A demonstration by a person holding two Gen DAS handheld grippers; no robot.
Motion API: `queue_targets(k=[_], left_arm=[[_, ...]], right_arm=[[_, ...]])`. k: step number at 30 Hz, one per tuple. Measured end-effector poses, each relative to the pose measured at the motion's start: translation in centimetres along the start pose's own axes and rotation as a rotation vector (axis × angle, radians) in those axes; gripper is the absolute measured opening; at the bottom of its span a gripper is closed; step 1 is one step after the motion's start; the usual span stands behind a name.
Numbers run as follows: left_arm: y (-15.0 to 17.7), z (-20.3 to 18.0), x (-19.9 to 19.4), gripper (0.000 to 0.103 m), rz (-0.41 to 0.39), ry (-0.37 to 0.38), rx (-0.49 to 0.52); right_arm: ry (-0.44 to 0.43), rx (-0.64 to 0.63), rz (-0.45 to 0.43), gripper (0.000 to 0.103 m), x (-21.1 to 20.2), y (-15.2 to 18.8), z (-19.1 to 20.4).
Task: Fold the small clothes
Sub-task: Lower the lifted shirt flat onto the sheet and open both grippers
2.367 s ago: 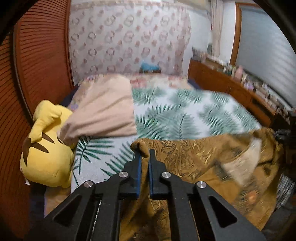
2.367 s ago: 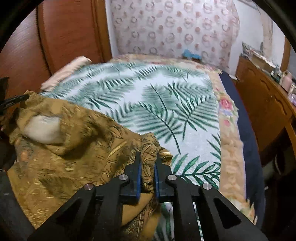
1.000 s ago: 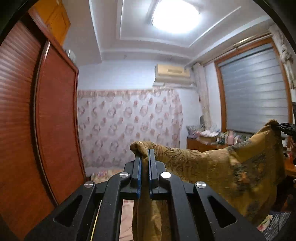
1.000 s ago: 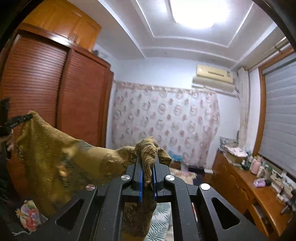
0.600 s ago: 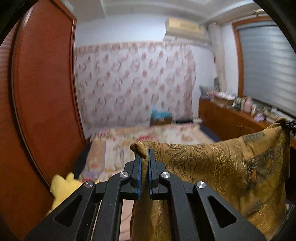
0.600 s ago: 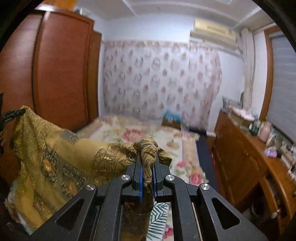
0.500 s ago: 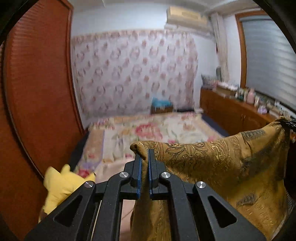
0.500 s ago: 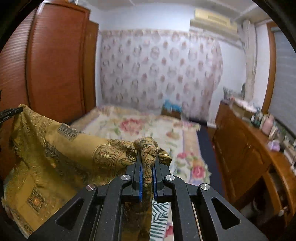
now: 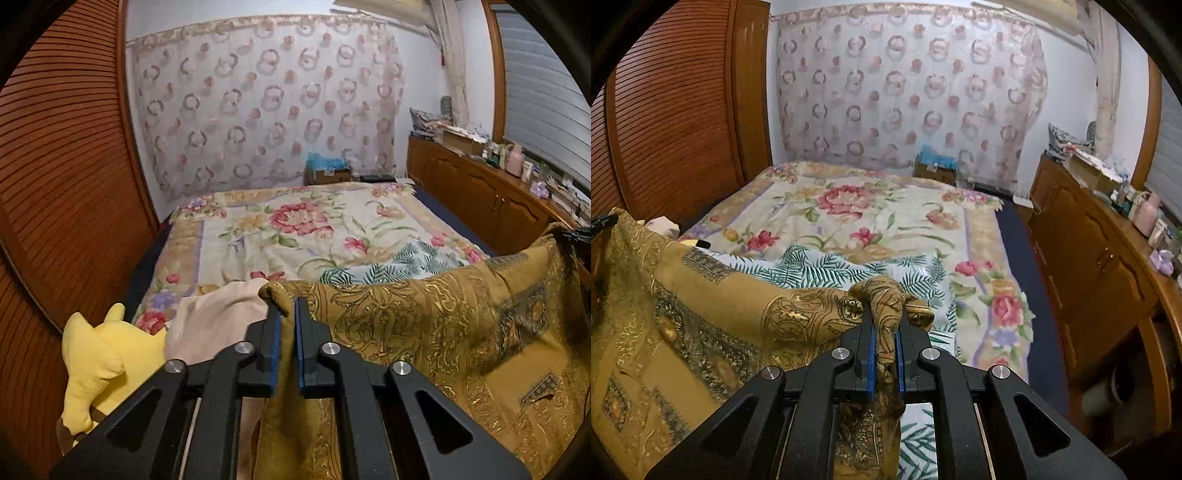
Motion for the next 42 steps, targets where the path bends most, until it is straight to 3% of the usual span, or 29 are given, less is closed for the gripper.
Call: queue_targets(k=[3,5,6,8,11,18,24,30,36,42], left_arm=[[1.0,-0.3,0.3,0.025,0.02,0.014,0.003],[1.7,-0.3,0.1,0.048,0.02,0.045,-0.014],[2.1,-0.2,0.0,0.051,0.027,0.054,-0.015],[2.9,-0.3,0.2,0.067,0.05,0.057,-0.019],[4.5,-0.4,-0.1,0.074,0.075,0.075,-0.022],[8.0,-0.3,-1.9,0.074,0.103,0.05,-0.022],[10.8,0.1,-2.3,0.074,0.153,0.042,-0.053],[12.0,0.3,-2.7,0.074,0.169,0.039,-0.086],[12.4,0.5,-3.5,0.073,0.161,0.029,-0.099],[12.6,0.9,-3.7,0.047,0.159,0.037,-0.104]], right_arm=[[0.005,0.019,0.023,0.015,1.5,1.0,-1.2],[0.005,0.028,0.039,0.026,1.9,1.2,-1.0],[0.005,0.031,0.043,0.031,1.7,1.4,-0.9],[-0.001,0.027,0.043,0.055,1.6,1.6,-0.6],[0.003,0.025,0.042,0.065,0.7,1.9,-0.4],[-0.025,0.073,0.04,0.065,-2.7,4.4,-0.5],[-0.047,0.103,0.119,0.065,-4.4,8.5,-0.7],[-0.074,0.119,0.186,0.064,-4.8,11.8,-0.8],[-0.102,0.13,0.204,0.062,-4.4,12.5,-1.3],[-0.105,0.127,0.199,0.056,-4.2,12.6,-1.6]])
Point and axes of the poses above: each gripper's, at about its wrist camera, not at the fingertips, and x roughly the way its jaws point, z to its left, y to its underside, the point moved 6 cm from there along x, roughly the way its jaws point, and after that the axes turned 5 degrees about x, right-handed, at the moved point
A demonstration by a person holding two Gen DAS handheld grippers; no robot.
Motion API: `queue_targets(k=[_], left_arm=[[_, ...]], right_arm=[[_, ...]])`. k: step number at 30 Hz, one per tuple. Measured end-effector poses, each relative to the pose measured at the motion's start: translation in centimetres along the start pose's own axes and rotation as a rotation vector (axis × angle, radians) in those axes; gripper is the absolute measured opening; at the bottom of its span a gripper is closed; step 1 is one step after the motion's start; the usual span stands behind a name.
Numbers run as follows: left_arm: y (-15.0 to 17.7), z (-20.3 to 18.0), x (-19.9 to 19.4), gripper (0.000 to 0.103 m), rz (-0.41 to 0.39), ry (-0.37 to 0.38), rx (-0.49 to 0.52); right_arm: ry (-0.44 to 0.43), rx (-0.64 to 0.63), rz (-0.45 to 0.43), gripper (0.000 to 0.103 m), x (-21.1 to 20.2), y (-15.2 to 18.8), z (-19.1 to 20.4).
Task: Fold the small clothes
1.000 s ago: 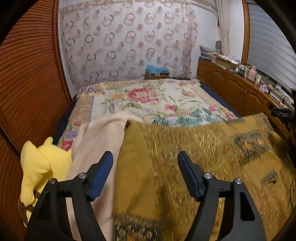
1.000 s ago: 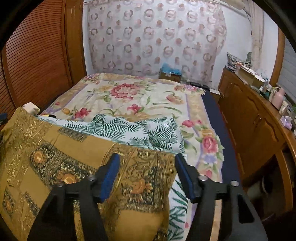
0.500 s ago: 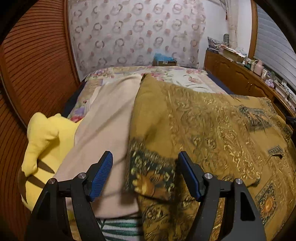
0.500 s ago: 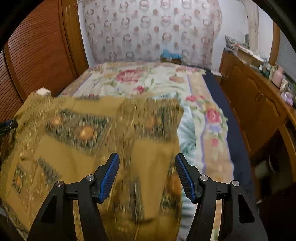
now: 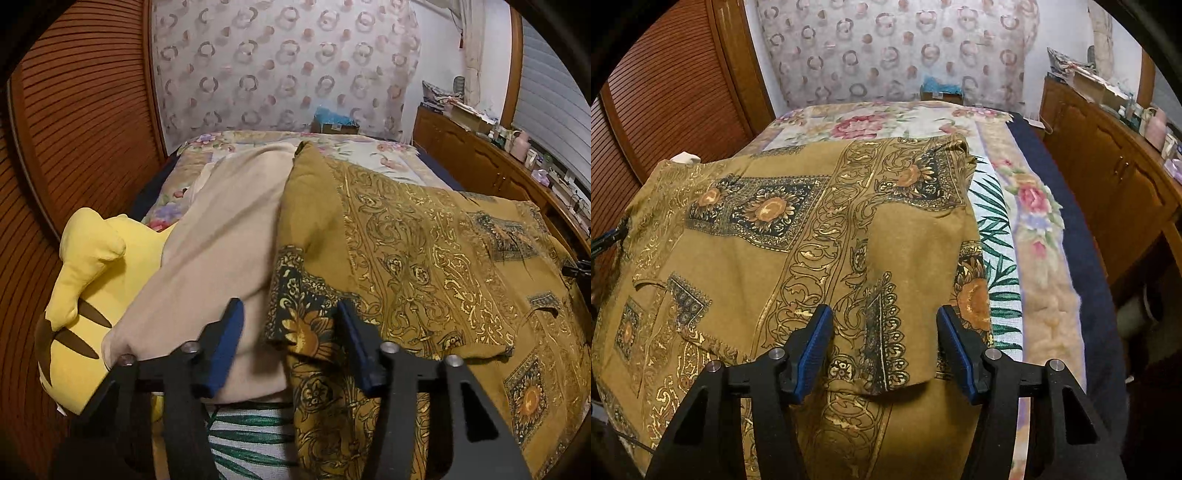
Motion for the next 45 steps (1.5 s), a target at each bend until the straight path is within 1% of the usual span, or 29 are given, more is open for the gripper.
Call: queue_targets(k=[1,2,3,4,5,7,8,11,18,22,25,31,35,38,45], left_arm=[[0.0,0.0,0.0,0.04,0.001,0.002,-0.001],[0.0,0.0,0.1,0.032,0.0,0.004,0.0],[0.0,-0.2,0.1,0.028,-0.001,0.0,0.007],[-0.1,-0.3,0.0,0.02,-0.003,-0.008,0.014],[-0.2,-0.4,0.0,0.015,-0.006,-0.016,0.02],[-0.3,-0.7,-0.4,0.008,-0.015,-0.023,0.03],[-0.4,-0.8,-0.6,0.007,-0.022,-0.021,0.032],[-0.9,-1.2,-1.7,0.006,-0.055,-0.018,0.038],[-2.4,-2.1,-5.0,0.005,-0.134,0.001,0.033],[-3.0,-2.9,-6.8,0.004,-0.172,0.02,0.026],[-2.6,-3.3,-7.8,0.004,-0.187,0.028,0.03],[-0.7,-3.6,-9.6,0.004,-0.19,0.035,0.026],[0.8,-3.9,-10.9,0.004,-0.195,0.055,0.005],[2.1,-4.0,-11.9,0.004,-0.198,0.054,-0.006],[6.6,-5.1,-14.6,0.004,-0.189,0.074,-0.05]], right_arm=[[0.0,-0.002,-0.001,0.052,0.2,0.3,0.4],[-0.001,-0.006,-0.003,0.045,0.2,0.3,0.3],[-0.006,-0.012,-0.004,0.041,0.7,0.5,0.8],[-0.007,-0.022,-0.004,0.032,0.9,0.7,1.2],[-0.005,-0.034,-0.006,0.022,0.9,0.8,1.5],[-0.01,-0.057,-0.011,0.01,0.8,0.9,1.9],[-0.014,-0.066,-0.019,0.008,0.6,0.9,2.1],[-0.013,-0.087,-0.057,0.006,-0.4,0.5,2.5],[-0.014,-0.1,-0.164,0.005,-3.6,-1.3,2.7],[-0.013,-0.12,-0.196,0.005,-4.9,-1.7,3.4],[-0.019,-0.12,-0.209,0.005,-5.6,-1.2,3.5],[-0.014,-0.118,-0.214,0.005,-7.2,0.7,3.1],[-0.003,-0.113,-0.212,0.005,-8.8,2.2,3.1],[-0.001,-0.11,-0.212,0.005,-10.0,3.8,3.1],[0.009,-0.109,-0.202,0.005,-12.5,7.2,3.9]])
Point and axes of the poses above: each gripper's, at about its wrist camera, not at the fingertips, and x roughly the way its jaws point, z to its left, y to its underside, the point moved 6 cm from there along x, roughly the way its jaws point, and after that the axes turned 5 degrees about x, right-handed, at the moved point
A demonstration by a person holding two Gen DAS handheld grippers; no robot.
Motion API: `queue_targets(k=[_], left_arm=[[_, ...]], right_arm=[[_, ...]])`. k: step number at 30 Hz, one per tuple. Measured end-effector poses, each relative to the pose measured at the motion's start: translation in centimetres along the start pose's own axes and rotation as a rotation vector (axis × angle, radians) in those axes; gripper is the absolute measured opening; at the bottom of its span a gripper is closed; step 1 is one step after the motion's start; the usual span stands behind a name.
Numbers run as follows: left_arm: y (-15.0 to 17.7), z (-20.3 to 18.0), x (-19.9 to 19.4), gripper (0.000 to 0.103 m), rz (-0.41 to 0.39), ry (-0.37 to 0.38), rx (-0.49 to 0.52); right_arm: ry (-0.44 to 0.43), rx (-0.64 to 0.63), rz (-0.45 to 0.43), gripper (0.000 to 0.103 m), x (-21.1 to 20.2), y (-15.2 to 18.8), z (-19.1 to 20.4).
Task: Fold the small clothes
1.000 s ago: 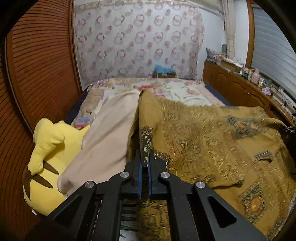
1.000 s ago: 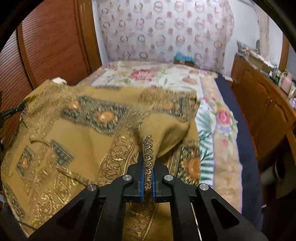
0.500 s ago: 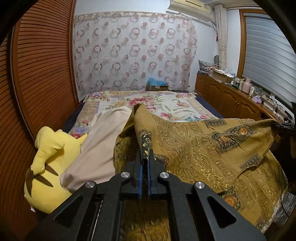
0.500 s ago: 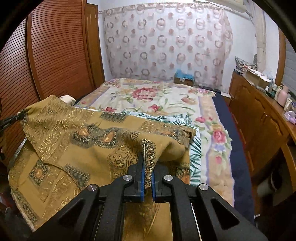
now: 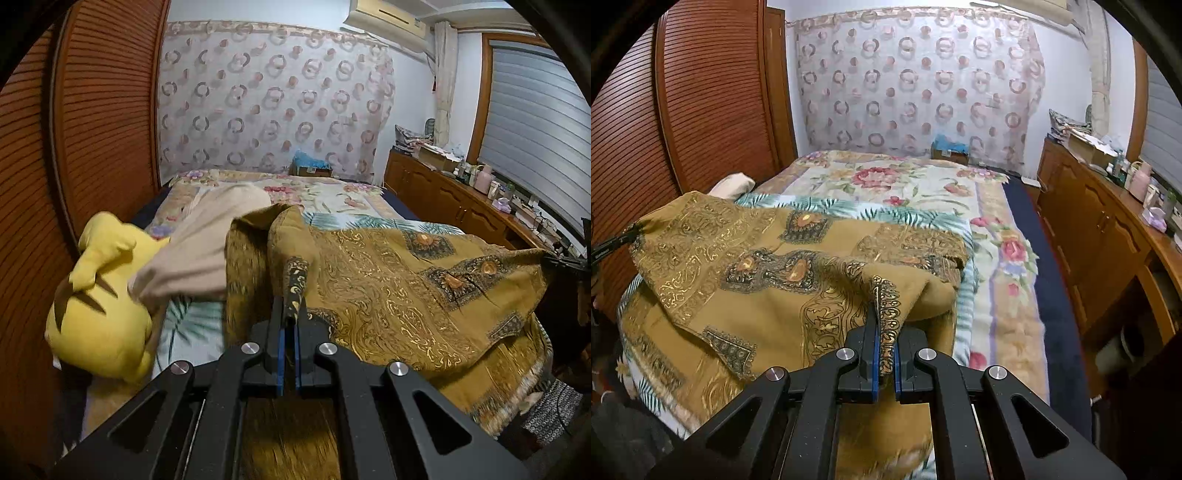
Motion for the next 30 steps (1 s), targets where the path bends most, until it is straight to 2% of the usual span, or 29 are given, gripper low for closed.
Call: queue_targets(k=[4,10,20,24,25,26,28,30], left_arm=[[2.2,0.0,-1.6,0.004,0.01,0.015,-0.033],[3.4,0.7,-2.9,0.004,0.016,-0.005,-0.063],[6.8,1.1,-1.3,0.004,0.112,-0.049,-0.055],[7.2,1.1,-1.3,0.004,0.116,-0.053,-0.046],[7.3,1.1,-1.3,0.004,0.115,-0.056,-0.043],[7.4,1.1,-1.4,0.004,0.115,-0.057,-0.043],[7.4,1.0,-1.4,0.004,0.121,-0.049,-0.048],[7.5,0.9,-1.4,0.004,0.123,-0.044,-0.048]], right_arm=[[-0.004,0.003,0.01,0.005,-1.3,0.7,0.0],[-0.018,0.031,-0.003,0.005,-3.1,0.9,-0.9],[-0.001,0.066,0.085,0.005,-0.1,4.2,-2.1],[0.046,0.04,0.076,0.02,-0.1,3.4,-2.3],[0.052,0.034,0.067,0.029,-0.3,3.2,-2.1],[0.062,0.03,0.054,0.044,-0.4,2.7,-2.1],[0.073,0.034,0.024,0.06,-0.9,2.2,-1.8],[0.068,0.038,0.003,0.062,-1.0,1.4,-1.6]])
Point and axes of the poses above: each gripper's, at about its wrist camera, not at the fingertips, and x roughly the way its jaws point, z to its left, y to its underside, the point moved 6 cm from there along x, roughly the way its jaws point, and after that the axes turned 5 degrees about x, right-handed, at the moved point
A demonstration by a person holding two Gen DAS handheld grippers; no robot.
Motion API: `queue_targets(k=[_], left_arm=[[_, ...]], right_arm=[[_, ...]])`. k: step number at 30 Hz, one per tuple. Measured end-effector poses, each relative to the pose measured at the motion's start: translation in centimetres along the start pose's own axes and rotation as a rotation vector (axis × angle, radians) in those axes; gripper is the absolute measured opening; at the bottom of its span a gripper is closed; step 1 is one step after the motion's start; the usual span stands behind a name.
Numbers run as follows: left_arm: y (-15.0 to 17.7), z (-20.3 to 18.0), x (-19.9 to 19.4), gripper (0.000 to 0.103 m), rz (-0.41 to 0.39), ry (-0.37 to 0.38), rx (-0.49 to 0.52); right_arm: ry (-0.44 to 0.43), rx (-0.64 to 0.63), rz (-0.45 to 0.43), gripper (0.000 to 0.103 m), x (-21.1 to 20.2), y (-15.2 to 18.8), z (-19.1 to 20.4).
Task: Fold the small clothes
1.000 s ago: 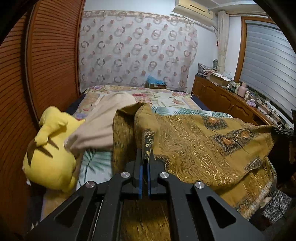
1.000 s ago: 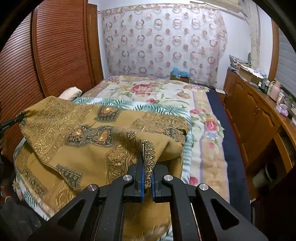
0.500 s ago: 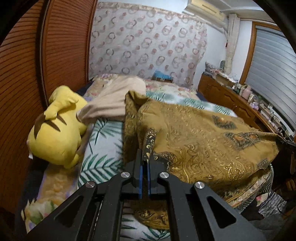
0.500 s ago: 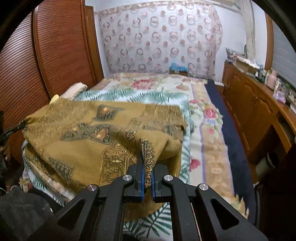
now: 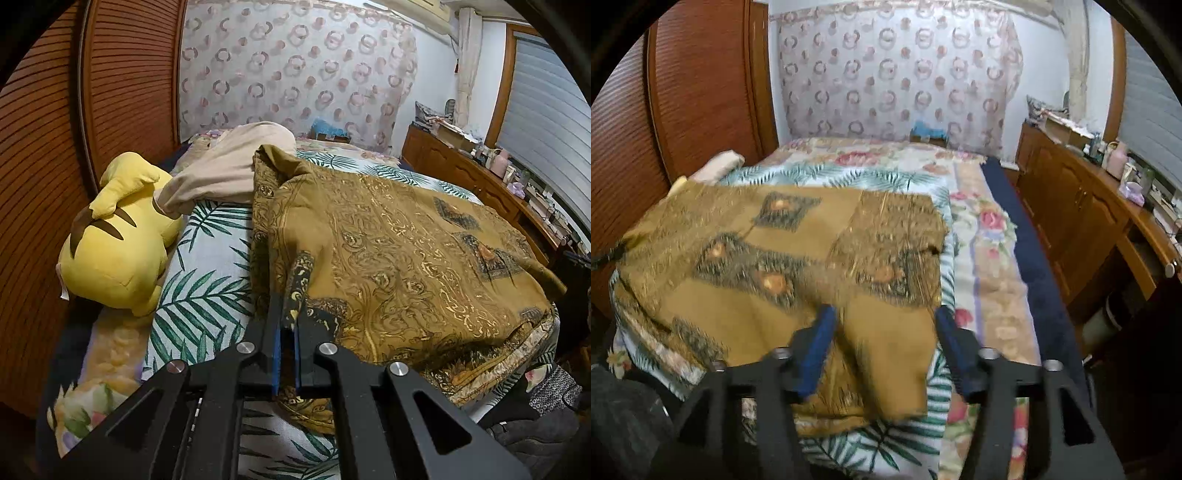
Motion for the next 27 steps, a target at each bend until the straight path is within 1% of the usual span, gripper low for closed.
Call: queue_targets(k=[1,3,6,9,10,12,13,14,16,21,27], left_arm=[[0.0,-0.1,0.0,0.004,0.001,-0.002,0.002],[0.0,-0.1,-0.1,0.008,0.0,-0.009,0.003],[-0.2,-0.1,-0.5,0.02,-0.014,-0.023,0.003],[-0.5,-0.3,-0.9,0.034,-0.033,-0.033,0.022],[-0.6,-0.4,-1.0,0.046,-0.037,-0.037,0.028],[-0.8,-0.4,-1.1,0.05,-0.042,-0.04,0.036],[-0.7,-0.4,-1.0,0.056,-0.039,-0.039,0.039],[-0.7,-0.4,-0.8,0.067,-0.034,-0.039,0.041],[-0.5,-0.4,-0.6,0.076,-0.029,-0.035,0.039],[0.0,-0.4,-0.2,0.076,-0.016,-0.052,0.038],[0.3,-0.3,0.0,0.076,-0.009,-0.074,0.045]], right_arm=[[0.001,-0.003,-0.008,0.062,0.1,-0.3,0.2],[-0.005,-0.016,-0.016,0.063,0.7,-0.7,0.7],[-0.032,-0.029,-0.018,0.063,2.0,-0.7,1.6],[-0.062,-0.037,-0.007,0.063,4.0,-0.6,2.5],[-0.071,-0.036,-0.002,0.063,4.8,-0.5,2.5],[-0.088,-0.04,0.01,0.063,5.9,-0.1,2.6],[-0.093,-0.044,0.015,0.063,6.4,0.1,2.6],[-0.097,-0.046,0.021,0.063,7.0,0.2,2.8],[-0.106,-0.048,0.036,0.063,7.9,0.3,3.2],[-0.102,-0.073,0.062,0.063,9.9,0.7,4.2],[-0.106,-0.081,0.091,0.063,10.7,1.4,4.1]])
Point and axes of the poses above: each gripper's, at about its wrist camera, not at the fingertips, and x roughly the way its jaws point, z to its left, y to its underside, the point moved 6 cm from there along x, roughly the way its jaws point, and after that the axes turned 5 degrees about x, right-handed, at the moved point
